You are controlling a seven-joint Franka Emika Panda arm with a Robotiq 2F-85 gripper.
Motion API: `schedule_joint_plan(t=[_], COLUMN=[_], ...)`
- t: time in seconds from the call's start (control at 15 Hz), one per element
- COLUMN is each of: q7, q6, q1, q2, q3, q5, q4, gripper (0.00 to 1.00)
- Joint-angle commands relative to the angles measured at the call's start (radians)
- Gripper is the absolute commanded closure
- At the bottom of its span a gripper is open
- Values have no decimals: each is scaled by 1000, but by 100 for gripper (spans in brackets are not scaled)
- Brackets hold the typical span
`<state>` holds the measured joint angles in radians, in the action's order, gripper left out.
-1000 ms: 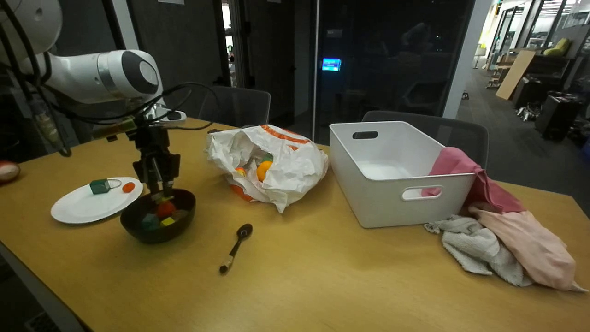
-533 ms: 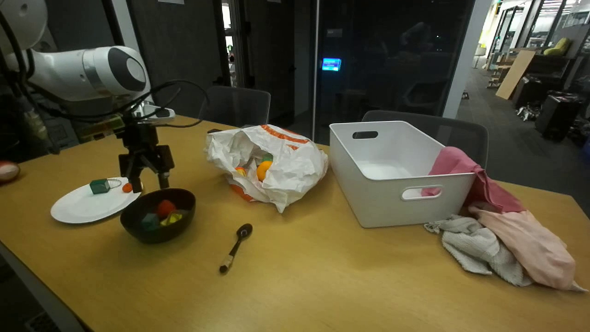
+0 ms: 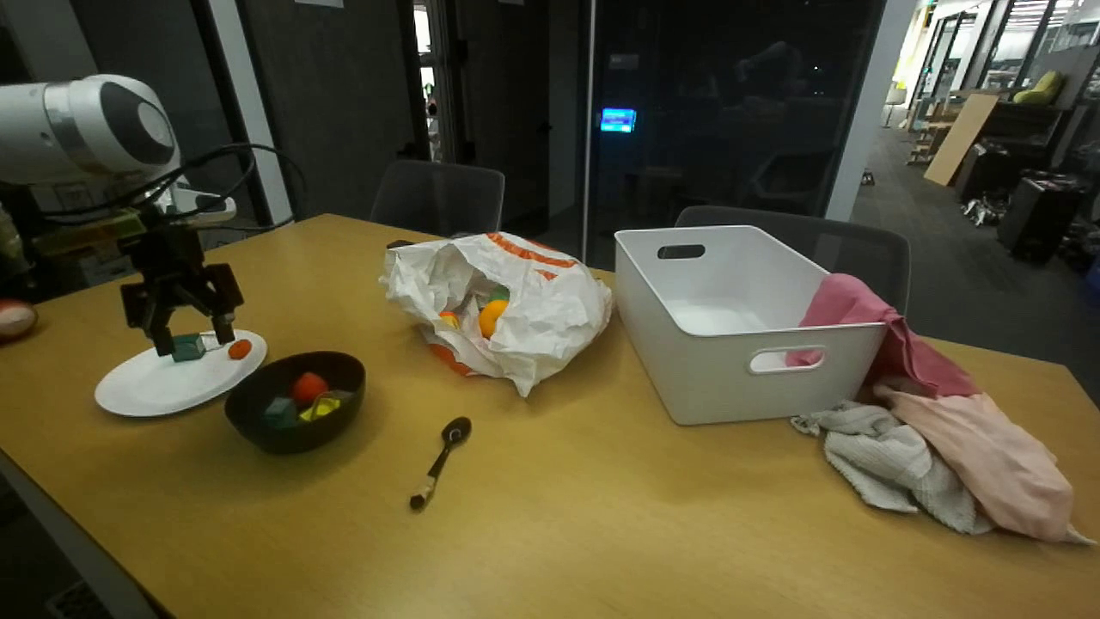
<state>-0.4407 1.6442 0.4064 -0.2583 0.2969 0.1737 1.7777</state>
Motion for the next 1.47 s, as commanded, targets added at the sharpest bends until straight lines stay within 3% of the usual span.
schedule_joint_plan(t=[0.0,0.87,1.4], q7=[48,217,381], q6=[21,72,108], q1=[47,190,221], q2=[-88,-366,-485], q3=[19,4,-12], q5=[13,20,12], q4=[-96,-412,-569], gripper=[0,0,0])
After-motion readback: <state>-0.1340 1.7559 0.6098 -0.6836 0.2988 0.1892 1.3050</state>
